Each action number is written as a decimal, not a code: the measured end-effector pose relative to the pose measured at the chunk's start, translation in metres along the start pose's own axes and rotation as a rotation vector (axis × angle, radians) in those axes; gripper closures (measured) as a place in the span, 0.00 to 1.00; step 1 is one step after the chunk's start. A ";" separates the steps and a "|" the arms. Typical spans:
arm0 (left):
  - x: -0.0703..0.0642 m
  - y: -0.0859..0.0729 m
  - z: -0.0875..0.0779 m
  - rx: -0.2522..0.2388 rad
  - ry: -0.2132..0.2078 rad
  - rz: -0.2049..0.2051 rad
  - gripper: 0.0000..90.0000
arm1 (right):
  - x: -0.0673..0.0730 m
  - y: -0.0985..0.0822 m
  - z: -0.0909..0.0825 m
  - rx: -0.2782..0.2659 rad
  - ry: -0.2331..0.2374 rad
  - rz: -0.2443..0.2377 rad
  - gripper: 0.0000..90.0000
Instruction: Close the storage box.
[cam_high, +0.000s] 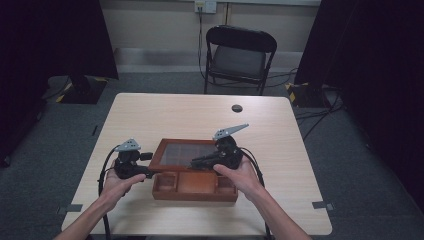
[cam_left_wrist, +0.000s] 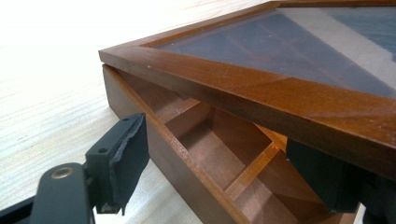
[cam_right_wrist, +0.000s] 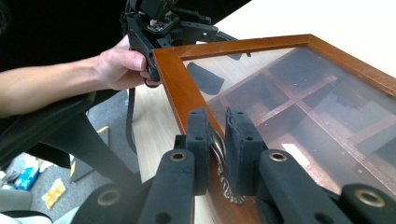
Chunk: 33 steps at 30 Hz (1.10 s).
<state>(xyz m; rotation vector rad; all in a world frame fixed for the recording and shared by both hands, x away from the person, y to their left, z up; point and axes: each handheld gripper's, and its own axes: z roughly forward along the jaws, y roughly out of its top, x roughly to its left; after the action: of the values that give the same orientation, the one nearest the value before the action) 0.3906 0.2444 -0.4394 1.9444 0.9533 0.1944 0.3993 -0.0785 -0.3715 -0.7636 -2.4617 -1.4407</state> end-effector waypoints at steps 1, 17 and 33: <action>0.000 0.000 0.000 0.003 0.003 0.003 0.23 | 0.000 0.000 0.000 0.000 -0.002 0.000 0.90; 0.021 -0.005 -0.008 0.024 0.077 -0.032 0.24 | 0.004 -0.011 0.001 0.035 -0.034 -0.023 0.90; 0.031 -0.002 -0.017 -0.006 0.102 -0.061 0.25 | 0.004 -0.029 0.014 0.097 -0.040 -0.027 0.90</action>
<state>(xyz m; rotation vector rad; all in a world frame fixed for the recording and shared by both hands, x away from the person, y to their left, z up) 0.4024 0.2780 -0.4393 1.9125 1.0763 0.2631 0.3819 -0.0772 -0.3991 -0.7497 -2.5602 -1.3163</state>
